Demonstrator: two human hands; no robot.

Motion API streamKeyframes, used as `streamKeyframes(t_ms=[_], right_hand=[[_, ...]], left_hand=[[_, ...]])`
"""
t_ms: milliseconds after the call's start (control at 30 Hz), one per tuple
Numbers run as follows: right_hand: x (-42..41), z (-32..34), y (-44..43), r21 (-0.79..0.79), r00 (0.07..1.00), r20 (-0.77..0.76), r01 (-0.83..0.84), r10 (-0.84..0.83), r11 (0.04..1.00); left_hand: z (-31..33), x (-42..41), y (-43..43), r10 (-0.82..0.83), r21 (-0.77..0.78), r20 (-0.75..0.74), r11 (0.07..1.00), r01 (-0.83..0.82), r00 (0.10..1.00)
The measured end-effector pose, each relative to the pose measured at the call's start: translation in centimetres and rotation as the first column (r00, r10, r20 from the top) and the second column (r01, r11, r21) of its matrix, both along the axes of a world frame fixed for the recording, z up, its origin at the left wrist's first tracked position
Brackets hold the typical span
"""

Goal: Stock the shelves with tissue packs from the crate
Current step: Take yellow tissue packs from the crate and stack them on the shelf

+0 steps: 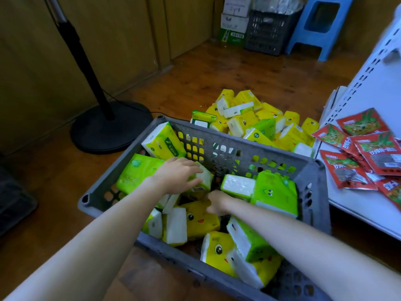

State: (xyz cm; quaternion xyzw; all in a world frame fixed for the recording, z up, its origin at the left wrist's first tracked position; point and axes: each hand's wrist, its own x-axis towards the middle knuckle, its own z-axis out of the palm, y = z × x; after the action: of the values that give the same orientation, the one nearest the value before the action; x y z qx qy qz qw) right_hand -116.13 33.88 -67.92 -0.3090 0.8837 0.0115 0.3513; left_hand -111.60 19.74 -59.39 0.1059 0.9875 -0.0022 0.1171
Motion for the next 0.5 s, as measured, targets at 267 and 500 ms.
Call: streamKeyframes(t_ms=[267,500], right_hand=[[-1.0,-0.1,-0.2,0.024,0.981,0.131,0.143,-0.145,0.989],[-2.1,4.1,3.9,-0.195,0.937,0.304,0.24,-0.174,0.951]], left_hand=[[-0.7,-0.1,-0.3,-0.028,0.004,0.005,1.0,0.028,1.0],[-0.7,0.0,-1.2,-0.028,0.03,0.035,0.999,0.027,0.999]])
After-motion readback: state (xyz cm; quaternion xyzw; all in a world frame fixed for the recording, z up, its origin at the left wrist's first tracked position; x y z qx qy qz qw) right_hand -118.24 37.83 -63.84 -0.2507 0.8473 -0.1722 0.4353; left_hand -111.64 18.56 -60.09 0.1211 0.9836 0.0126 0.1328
